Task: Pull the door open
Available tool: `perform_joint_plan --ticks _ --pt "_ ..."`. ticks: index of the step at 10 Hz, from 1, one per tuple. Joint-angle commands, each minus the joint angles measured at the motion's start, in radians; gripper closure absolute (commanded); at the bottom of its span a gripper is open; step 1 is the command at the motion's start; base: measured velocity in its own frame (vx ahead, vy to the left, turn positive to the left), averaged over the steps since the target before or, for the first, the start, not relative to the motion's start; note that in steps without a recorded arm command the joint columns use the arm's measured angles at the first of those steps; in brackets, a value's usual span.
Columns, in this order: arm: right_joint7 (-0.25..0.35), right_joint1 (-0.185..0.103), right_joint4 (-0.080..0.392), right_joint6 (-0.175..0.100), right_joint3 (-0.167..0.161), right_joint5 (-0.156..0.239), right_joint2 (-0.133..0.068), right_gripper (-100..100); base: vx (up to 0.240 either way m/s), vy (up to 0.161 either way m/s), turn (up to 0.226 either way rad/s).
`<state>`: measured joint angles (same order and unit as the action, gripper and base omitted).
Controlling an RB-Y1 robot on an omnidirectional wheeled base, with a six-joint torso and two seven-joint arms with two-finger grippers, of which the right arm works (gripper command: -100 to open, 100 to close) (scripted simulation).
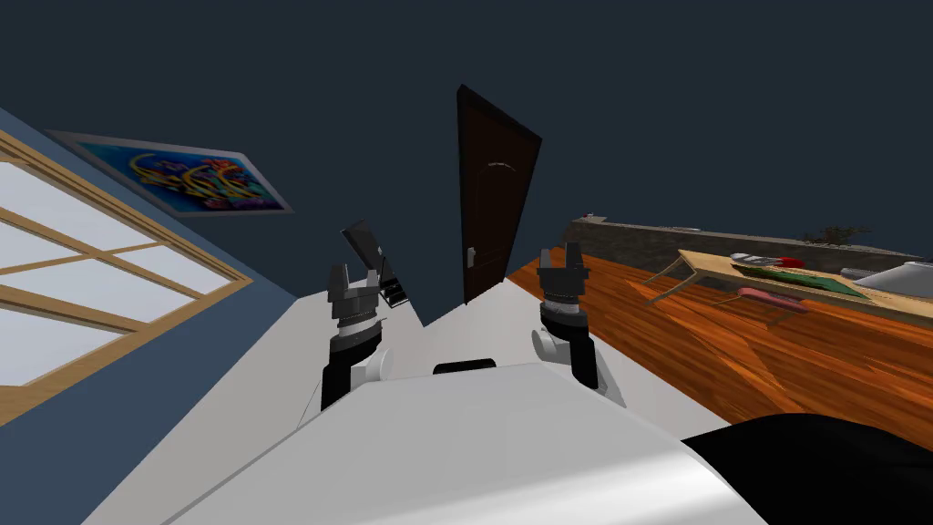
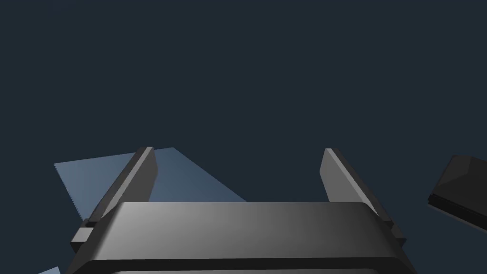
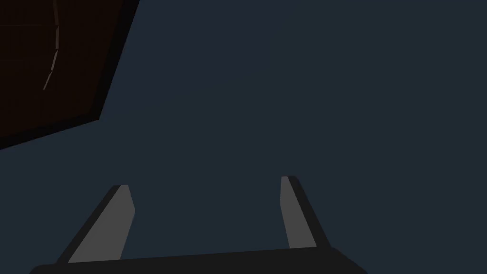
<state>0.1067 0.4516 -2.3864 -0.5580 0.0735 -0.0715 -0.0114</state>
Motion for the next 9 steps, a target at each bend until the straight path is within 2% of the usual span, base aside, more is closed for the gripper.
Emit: perform_joint_plan --ticks 1,2,3,9 --pt "0.034 -0.007 0.027 0.0 -0.016 0.032 -0.021 -100 0.054 -0.014 0.09" --pt "0.045 -0.009 0.036 0.0 -0.021 0.043 -0.028 -100 0.089 -0.03 0.087" --pt "0.072 -0.015 0.058 0.001 -0.034 0.068 -0.044 -100 0.11 -0.035 0.087" --pt "0.187 -0.039 0.149 0.002 -0.088 0.176 -0.111 -100 0.078 -0.032 0.084"
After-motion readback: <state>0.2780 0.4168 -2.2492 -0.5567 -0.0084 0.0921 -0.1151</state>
